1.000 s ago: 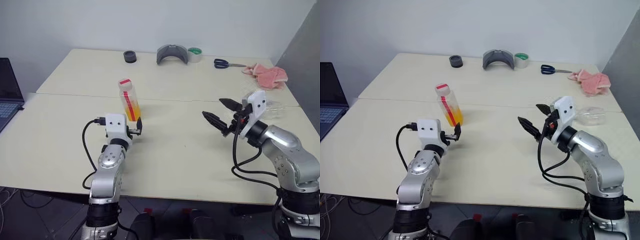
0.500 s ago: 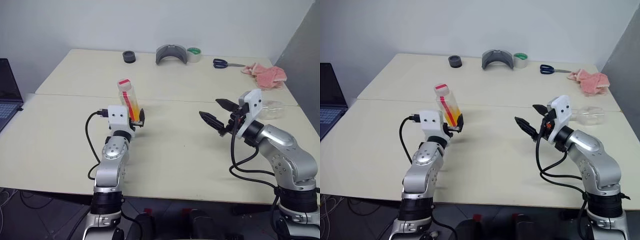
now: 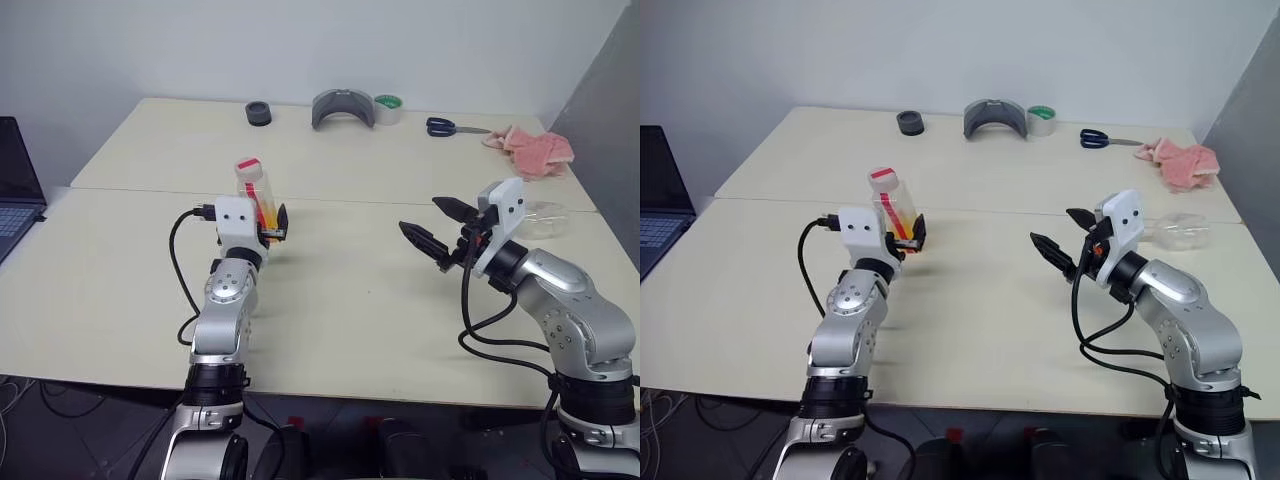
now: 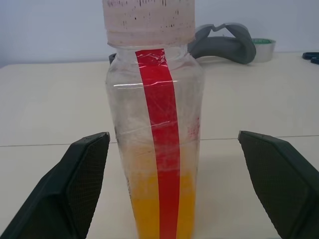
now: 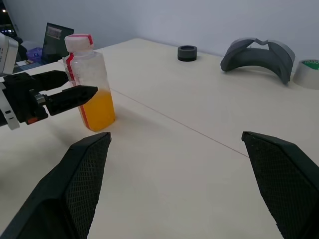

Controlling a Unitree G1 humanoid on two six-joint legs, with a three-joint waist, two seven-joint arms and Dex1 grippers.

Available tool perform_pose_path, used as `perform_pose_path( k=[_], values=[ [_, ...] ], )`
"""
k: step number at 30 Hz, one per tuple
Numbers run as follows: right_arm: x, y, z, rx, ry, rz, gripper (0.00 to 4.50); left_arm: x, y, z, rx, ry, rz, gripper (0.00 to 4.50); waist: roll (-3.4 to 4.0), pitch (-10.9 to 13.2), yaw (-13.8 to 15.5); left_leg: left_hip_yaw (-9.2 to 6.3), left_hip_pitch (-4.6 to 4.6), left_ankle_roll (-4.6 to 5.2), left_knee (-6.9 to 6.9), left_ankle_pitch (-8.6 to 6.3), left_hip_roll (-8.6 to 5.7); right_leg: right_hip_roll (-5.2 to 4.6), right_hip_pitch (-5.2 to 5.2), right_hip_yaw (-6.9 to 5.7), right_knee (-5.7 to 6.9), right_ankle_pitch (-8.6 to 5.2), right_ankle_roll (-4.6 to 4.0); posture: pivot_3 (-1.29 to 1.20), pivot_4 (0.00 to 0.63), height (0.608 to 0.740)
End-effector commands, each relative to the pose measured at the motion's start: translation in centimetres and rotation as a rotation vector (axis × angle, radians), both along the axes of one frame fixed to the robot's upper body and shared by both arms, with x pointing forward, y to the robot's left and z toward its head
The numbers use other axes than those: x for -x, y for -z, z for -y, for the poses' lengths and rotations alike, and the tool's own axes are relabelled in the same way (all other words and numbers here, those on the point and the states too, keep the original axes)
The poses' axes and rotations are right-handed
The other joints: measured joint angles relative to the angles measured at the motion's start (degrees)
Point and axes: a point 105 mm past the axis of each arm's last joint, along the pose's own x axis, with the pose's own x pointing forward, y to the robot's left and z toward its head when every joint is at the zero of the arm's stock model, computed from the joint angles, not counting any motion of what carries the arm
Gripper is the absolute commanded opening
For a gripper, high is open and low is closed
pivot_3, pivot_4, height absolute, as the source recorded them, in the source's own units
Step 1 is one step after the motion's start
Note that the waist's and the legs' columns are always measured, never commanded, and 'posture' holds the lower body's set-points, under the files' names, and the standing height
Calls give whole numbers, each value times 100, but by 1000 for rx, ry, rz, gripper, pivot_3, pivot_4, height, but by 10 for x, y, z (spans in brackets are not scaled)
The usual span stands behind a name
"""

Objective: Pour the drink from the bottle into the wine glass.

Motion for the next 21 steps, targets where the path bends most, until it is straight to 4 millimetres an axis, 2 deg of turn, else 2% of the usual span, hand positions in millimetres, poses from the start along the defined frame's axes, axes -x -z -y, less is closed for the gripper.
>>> perform_pose_path(
  k=[1, 10, 21],
  values=[
    [6, -19, -3, -6, -17, 80, 4500, -5, -21, -2, -18, 5, 76, 4489, 0, 0, 0, 1, 0, 0, 0, 0, 0, 0, 0, 0, 0, 0, 0, 0, 150, 740],
    [9, -22, -6, 2, -23, 96, 4500, -19, -30, -5, -22, 5, 107, 4489, 0, 0, 1, 0, -1, 0, 0, 0, 0, 0, -1, -1, -1, 0, 0, 0, 150, 740],
    [12, -24, -4, -2, -6, 99, 4500, -33, -33, -4, -22, 16, 122, 4489, 0, 0, 1, 1, -1, 0, 0, 0, -1, 0, -2, -1, -1, 0, 0, 0, 150, 740]
  ],
)
